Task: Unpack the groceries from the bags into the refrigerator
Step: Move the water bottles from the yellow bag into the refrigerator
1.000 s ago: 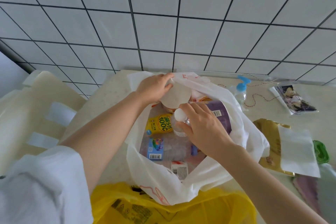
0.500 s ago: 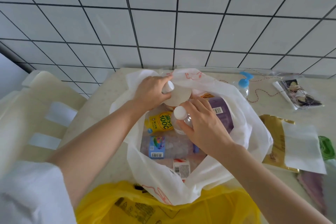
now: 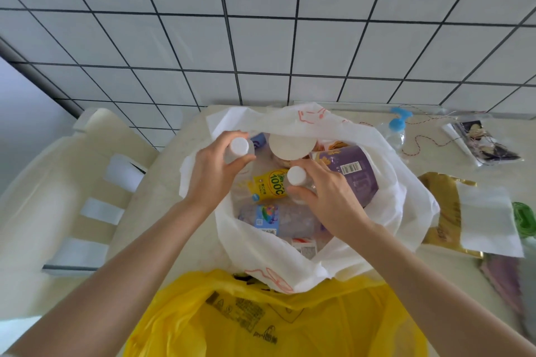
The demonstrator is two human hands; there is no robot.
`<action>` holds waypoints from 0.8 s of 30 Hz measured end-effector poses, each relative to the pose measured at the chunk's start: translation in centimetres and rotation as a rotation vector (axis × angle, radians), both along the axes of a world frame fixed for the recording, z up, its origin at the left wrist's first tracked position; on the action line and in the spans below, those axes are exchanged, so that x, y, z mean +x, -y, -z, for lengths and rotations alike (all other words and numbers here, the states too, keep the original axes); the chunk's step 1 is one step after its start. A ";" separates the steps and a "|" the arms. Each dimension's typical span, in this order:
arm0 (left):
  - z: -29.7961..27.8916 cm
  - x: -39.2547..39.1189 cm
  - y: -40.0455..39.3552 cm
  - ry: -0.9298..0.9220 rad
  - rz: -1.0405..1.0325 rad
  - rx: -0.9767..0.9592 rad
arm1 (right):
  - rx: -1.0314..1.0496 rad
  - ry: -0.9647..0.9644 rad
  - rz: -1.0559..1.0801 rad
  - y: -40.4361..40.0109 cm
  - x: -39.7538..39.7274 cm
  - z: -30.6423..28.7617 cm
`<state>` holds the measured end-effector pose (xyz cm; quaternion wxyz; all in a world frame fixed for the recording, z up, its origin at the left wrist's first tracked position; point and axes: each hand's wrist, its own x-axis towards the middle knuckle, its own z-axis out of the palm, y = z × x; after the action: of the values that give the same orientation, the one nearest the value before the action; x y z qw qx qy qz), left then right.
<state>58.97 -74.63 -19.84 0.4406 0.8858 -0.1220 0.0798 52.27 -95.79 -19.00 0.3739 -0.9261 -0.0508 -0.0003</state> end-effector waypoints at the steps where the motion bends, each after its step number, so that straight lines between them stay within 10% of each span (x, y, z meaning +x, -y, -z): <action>1: -0.4 -0.5 -0.2 0.012 -0.009 -0.032 | 0.014 -0.008 0.017 0.1 -0.3 -0.2; 13: -9.2 -7.5 -1.2 -0.007 0.036 -0.332 | 0.242 0.239 0.120 -1.1 -4.7 -9.5; 24: -4.4 -21.8 -3.8 -0.281 -0.022 -0.445 | 0.268 -0.029 0.099 -4.5 -18.1 -5.4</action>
<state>37.20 -70.82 -15.39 0.6364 0.7707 -0.0295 -0.0144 34.21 -91.24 -13.58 0.4944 -0.8691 0.0009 -0.0121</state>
